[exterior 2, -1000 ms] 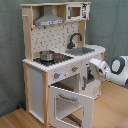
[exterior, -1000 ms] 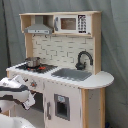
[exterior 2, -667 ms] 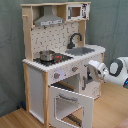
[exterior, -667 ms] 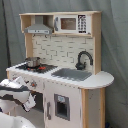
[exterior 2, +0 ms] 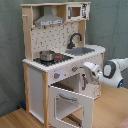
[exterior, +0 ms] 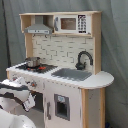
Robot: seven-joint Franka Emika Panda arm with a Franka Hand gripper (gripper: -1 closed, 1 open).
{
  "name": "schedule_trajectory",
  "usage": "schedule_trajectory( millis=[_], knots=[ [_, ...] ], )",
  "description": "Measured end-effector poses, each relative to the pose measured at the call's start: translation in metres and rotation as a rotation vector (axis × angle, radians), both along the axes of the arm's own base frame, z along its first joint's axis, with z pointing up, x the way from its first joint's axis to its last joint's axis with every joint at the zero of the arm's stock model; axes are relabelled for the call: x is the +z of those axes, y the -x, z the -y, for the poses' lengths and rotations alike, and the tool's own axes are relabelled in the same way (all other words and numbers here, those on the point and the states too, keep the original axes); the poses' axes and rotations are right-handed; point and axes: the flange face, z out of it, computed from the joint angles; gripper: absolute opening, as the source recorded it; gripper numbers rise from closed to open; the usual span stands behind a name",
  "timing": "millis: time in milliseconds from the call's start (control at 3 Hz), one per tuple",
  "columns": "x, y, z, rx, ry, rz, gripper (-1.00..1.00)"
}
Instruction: Play with the kitchen
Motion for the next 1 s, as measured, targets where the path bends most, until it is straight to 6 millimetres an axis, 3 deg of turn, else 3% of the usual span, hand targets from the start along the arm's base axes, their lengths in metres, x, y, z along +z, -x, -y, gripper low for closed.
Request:
schedule_trajectory(
  millis=[667,1000],
  knots=[
    [0.004,-0.039,-0.013,-0.017,-0.025,0.01,1.0],
    [0.003,-0.047,-0.021,-0.001,-0.049,-0.007,1.0]
  ],
)
